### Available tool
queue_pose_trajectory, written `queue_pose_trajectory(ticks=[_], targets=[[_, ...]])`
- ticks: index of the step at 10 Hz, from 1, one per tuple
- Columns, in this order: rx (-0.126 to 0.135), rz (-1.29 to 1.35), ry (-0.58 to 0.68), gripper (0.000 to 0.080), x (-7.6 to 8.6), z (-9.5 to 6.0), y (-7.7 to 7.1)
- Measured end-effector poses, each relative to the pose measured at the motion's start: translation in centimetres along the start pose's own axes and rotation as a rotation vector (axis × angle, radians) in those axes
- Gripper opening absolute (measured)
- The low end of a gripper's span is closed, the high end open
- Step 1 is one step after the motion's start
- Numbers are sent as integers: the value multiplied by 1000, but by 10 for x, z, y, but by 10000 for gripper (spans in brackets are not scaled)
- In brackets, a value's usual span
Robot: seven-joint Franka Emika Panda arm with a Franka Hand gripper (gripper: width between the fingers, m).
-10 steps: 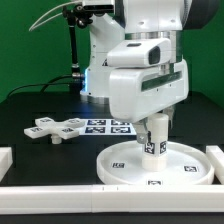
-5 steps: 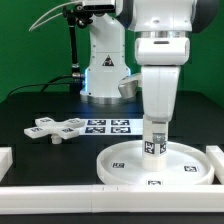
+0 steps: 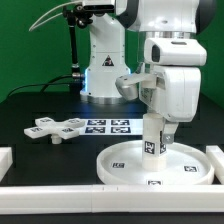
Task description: Assemble round table
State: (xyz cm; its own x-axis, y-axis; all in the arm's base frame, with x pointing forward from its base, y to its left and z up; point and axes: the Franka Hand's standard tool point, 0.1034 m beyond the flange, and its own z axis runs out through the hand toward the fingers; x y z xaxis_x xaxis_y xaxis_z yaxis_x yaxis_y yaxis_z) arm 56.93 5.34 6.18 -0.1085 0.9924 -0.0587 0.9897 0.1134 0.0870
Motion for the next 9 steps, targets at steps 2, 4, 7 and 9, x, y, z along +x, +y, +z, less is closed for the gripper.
queue_pose_trajectory(ticks=[2,4,7,9], targets=[[0,-106,-11,649,-3,0,0],[0,-188,-21,649,-6,1,0],[1,-174,-22,404,-7,1,-1],[1,-172,-22,407,-7,1,-1]])
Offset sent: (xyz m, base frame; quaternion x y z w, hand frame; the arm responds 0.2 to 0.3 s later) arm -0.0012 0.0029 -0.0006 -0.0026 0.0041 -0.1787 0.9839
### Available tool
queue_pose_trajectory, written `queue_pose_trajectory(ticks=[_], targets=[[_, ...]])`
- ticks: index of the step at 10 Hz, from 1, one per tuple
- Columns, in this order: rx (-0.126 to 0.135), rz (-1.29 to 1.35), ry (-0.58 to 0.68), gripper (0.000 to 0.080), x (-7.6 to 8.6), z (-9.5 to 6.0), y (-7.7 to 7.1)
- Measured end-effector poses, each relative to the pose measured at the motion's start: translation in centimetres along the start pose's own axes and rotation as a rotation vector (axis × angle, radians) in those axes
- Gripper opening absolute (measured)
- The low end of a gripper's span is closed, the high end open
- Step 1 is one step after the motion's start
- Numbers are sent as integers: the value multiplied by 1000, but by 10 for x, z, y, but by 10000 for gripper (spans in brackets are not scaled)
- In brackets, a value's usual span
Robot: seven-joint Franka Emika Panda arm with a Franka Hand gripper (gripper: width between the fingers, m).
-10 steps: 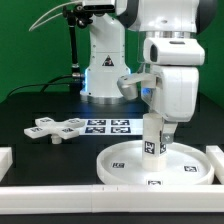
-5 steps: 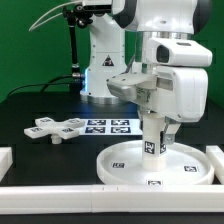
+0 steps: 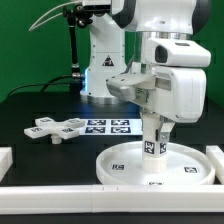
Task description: Assemble round table
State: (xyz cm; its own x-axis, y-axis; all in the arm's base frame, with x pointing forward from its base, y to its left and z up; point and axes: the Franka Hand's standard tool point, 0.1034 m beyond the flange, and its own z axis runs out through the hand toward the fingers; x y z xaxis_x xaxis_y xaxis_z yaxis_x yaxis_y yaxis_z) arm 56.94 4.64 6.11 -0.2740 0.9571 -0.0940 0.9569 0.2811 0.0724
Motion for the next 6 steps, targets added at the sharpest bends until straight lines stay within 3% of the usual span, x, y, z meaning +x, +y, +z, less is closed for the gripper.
queue_pose_trajectory(ticks=[3,6], targets=[[1,176,2,407,0,-1,0],[51,646,-4,409,4,0,-3]])
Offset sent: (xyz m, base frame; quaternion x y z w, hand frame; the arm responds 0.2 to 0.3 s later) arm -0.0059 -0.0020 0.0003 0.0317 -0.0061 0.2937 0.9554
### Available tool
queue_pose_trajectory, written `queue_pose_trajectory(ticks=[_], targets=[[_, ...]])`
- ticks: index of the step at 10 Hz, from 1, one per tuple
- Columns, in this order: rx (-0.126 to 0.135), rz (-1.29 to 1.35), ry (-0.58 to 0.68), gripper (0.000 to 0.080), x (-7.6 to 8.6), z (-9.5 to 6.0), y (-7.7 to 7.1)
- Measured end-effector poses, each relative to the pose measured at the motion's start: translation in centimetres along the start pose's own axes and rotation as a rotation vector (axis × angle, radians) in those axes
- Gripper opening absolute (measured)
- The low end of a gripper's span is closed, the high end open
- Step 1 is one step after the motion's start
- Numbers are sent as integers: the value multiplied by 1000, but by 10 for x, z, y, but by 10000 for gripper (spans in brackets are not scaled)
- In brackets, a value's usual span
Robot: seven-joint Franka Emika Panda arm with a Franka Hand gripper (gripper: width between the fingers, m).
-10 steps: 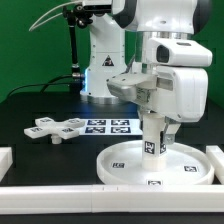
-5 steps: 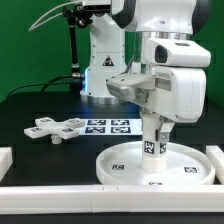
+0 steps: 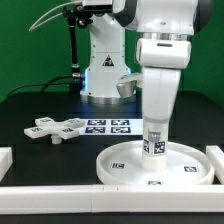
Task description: Assemble round table
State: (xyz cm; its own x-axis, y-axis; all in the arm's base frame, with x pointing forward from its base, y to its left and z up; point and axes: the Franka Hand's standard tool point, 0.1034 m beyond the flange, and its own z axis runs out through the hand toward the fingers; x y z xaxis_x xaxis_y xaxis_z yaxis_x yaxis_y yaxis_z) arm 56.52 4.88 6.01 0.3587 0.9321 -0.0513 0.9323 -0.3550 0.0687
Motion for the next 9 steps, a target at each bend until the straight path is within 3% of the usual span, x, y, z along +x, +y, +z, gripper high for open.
queue_pose_trajectory(ticks=[6,9], targets=[[7,413,14,409,1,0,2],[50,798,36,409,-1,1,2]])
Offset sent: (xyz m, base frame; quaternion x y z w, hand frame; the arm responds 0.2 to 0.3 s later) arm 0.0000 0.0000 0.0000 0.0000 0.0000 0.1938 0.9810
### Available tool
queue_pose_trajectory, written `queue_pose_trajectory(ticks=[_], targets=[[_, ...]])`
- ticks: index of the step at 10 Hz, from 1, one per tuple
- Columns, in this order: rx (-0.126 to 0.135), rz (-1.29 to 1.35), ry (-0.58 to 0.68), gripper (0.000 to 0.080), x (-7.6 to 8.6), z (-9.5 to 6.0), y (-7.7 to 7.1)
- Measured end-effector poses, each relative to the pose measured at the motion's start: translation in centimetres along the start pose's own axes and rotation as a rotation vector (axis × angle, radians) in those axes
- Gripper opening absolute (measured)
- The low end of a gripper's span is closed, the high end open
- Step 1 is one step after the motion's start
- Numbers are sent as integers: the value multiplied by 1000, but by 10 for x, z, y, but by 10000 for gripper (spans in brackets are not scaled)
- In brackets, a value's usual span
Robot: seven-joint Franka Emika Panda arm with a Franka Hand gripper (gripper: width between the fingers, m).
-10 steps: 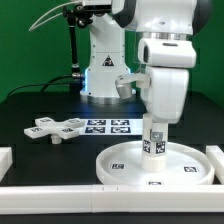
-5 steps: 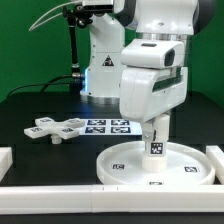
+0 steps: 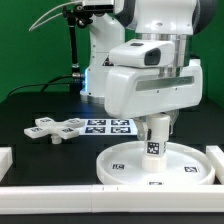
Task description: Assemble round table
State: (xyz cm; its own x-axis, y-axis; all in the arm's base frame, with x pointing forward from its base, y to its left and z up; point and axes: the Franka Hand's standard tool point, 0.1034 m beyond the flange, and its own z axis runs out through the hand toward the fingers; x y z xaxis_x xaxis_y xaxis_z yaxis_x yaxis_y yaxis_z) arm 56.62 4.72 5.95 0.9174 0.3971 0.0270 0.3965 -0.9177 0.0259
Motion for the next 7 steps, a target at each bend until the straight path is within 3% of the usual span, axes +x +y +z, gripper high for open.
queue_pose_trajectory(ticks=[3,7], targets=[[39,369,2,409,-3,1,-1],[44,575,-2,409,-3,1,-1]])
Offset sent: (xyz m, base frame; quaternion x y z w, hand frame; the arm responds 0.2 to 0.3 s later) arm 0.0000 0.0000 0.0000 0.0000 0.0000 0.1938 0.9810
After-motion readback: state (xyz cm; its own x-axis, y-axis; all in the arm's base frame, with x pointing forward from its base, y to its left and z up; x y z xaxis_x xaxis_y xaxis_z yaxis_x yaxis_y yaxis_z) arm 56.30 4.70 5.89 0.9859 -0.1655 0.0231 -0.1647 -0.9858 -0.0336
